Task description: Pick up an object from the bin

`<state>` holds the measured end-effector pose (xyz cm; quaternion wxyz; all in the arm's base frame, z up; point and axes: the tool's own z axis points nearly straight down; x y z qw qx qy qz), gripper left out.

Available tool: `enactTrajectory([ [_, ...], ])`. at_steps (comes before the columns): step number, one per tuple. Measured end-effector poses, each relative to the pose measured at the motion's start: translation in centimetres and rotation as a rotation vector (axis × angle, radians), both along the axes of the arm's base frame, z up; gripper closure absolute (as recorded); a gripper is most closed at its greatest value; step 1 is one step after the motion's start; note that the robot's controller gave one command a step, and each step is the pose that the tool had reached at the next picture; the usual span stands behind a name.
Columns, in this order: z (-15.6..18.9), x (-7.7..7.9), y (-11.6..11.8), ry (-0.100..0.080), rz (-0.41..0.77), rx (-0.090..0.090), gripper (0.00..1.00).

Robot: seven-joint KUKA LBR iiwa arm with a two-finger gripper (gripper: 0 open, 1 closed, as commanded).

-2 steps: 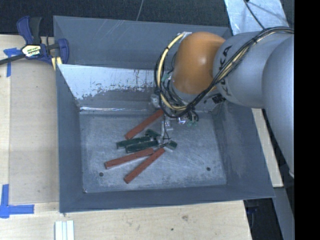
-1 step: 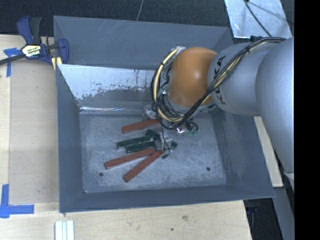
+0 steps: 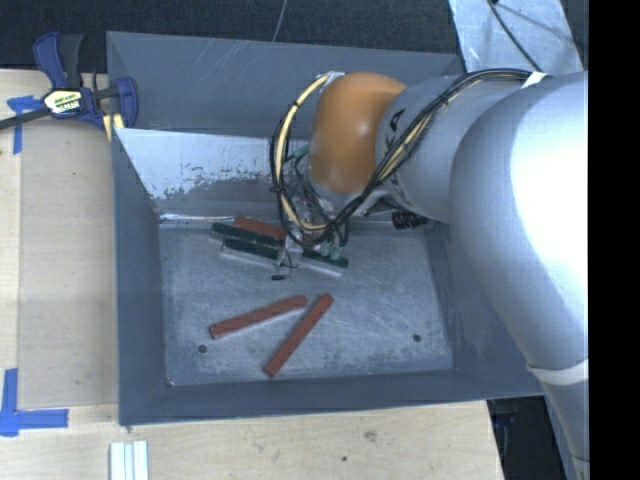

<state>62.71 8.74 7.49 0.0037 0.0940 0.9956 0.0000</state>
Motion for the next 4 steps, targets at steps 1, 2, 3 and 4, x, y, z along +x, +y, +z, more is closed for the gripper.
enactTrajectory([
  [1, 0.0, 0.0, 0.0, 0.000, 0.001, 0.000, 1.00],
  [2, 0.4, 0.0, 0.0, 0.000, 0.001, 0.000, 1.00],
  [3, 1.6, 0.0, 0.0, -0.001, 0.001, 0.000, 1.00],
  [4, 2.3, 0.0, 0.0, 0.000, 0.001, 0.001, 1.00],
])
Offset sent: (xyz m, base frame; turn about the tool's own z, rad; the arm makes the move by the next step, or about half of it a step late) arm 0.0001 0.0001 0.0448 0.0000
